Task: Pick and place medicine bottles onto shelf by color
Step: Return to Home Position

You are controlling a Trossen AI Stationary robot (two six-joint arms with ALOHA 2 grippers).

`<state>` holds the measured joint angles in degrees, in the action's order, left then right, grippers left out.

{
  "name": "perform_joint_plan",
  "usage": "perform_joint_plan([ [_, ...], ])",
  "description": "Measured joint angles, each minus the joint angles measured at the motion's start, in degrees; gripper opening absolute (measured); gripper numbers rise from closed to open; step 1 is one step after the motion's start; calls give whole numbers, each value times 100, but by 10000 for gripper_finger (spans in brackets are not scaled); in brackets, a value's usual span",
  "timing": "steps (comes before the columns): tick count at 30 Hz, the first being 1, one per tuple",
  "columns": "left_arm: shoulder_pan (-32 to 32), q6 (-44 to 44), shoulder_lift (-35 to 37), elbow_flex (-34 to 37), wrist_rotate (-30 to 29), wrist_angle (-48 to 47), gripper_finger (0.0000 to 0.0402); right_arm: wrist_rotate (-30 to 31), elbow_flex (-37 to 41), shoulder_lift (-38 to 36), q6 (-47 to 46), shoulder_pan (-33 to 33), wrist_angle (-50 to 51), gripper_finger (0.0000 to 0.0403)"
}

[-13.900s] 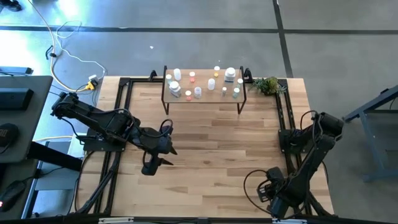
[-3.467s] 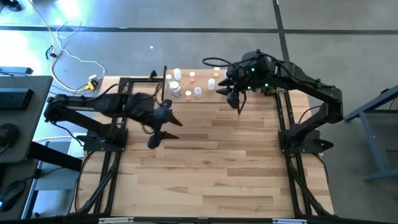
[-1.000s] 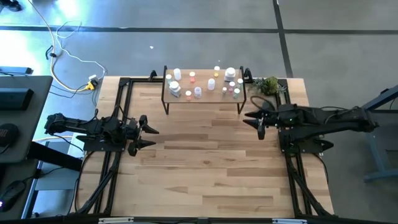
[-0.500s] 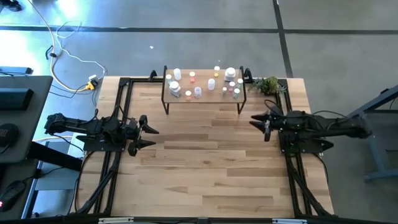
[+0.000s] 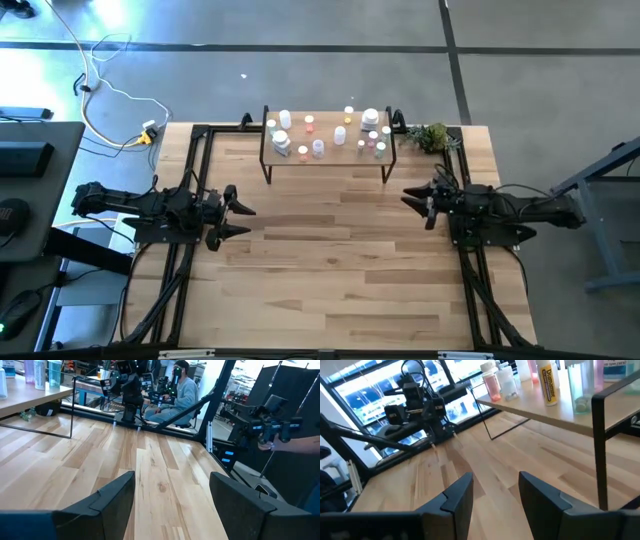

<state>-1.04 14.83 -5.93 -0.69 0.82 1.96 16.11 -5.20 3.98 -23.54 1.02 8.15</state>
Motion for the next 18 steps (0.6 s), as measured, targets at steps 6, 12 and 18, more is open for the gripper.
perform_joint_plan([
  [6,0,0,0,0,2,-2,248,27,149,-159,-7,0,-169,149],
  [12,0,0,0,0,0,-4,248,92,148,-97,-4,0,-141,149],
  [18,0,0,-1,0,2,-11,248,89,147,-102,1,0,-134,149],
])
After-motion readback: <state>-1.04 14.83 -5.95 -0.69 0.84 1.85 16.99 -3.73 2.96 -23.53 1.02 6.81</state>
